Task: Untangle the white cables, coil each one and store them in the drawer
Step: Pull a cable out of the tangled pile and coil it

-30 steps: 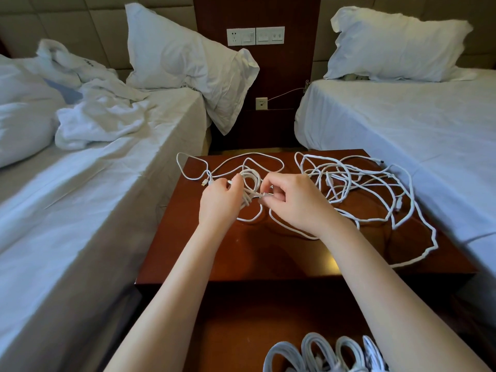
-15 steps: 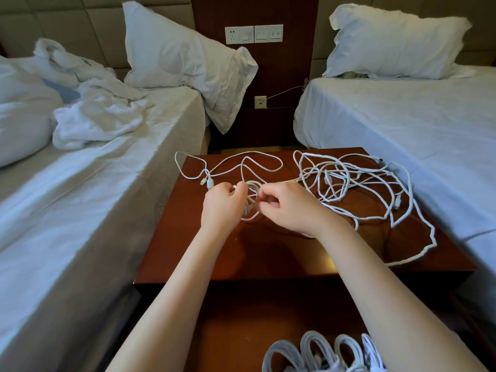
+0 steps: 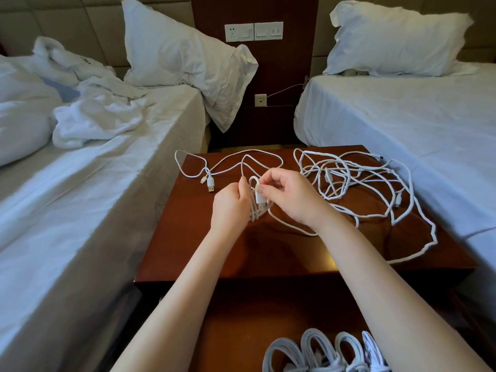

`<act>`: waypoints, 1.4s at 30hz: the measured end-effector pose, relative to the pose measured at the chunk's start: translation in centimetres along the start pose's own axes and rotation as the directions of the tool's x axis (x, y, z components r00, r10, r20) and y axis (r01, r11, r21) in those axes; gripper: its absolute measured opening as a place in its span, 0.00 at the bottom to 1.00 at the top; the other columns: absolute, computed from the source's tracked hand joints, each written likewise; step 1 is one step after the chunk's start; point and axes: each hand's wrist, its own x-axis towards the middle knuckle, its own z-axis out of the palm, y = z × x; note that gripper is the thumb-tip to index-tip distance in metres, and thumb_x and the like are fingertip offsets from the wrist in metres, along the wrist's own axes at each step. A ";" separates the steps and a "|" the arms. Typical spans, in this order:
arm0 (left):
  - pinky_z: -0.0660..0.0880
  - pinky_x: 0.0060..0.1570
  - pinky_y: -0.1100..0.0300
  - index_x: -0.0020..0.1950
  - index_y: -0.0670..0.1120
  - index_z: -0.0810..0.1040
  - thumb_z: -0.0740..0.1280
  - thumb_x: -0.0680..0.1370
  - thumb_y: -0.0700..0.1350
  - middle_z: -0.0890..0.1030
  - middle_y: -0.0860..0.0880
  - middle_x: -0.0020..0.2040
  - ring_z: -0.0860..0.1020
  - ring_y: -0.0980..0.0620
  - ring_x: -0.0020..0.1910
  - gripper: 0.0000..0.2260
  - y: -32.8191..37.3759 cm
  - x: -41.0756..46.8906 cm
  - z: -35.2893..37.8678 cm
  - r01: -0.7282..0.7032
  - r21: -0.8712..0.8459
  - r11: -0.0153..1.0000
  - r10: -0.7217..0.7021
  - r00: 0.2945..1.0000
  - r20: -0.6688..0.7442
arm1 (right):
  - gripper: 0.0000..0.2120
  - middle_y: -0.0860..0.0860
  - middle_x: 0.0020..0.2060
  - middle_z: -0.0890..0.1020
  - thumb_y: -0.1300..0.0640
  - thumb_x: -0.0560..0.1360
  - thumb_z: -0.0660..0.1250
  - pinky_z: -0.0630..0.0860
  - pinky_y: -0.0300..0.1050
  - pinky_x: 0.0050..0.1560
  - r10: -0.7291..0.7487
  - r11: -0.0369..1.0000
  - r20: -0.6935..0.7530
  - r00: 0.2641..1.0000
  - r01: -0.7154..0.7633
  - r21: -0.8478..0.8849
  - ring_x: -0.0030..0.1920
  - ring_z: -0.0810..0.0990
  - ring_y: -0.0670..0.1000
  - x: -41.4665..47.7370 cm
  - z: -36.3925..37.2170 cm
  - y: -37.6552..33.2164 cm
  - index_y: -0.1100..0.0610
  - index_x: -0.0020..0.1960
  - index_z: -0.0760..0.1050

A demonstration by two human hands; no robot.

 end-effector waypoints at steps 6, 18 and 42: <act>0.67 0.26 0.73 0.48 0.43 0.71 0.53 0.84 0.47 0.73 0.51 0.37 0.71 0.57 0.32 0.12 0.0 -0.2 0.3 -0.007 -0.095 0.995 0.006 1.000 -0.010 | 0.02 0.51 0.39 0.82 0.58 0.78 0.66 0.79 0.45 0.48 -0.012 1.000 -0.109 0.994 0.012 -0.002 0.41 0.80 0.49 0.2 0.4 0.4 0.54 0.47 0.77; 0.64 0.31 0.64 0.36 0.47 0.66 0.51 0.84 0.48 0.70 0.51 0.34 0.68 0.57 0.32 0.17 -0.2 0.3 0.3 0.021 -0.028 0.999 -0.021 1.000 -0.010 | 0.04 0.50 0.37 0.82 0.58 0.79 0.65 0.77 0.34 0.41 0.018 1.000 -0.214 0.977 -0.019 -0.004 0.39 0.81 0.47 0.3 0.9 0.5 0.56 0.47 0.77; 0.66 0.37 0.61 0.39 0.46 0.67 0.54 0.83 0.50 0.68 0.50 0.36 0.67 0.56 0.35 0.15 0.1 0.1 -0.3 0.122 -0.232 0.965 -0.111 0.992 0.058 | 0.12 0.60 0.40 0.83 0.56 0.79 0.64 0.78 0.55 0.55 0.173 0.982 -0.111 0.979 -0.163 0.094 0.47 0.82 0.58 0.2 2.1 0.5 0.63 0.43 0.80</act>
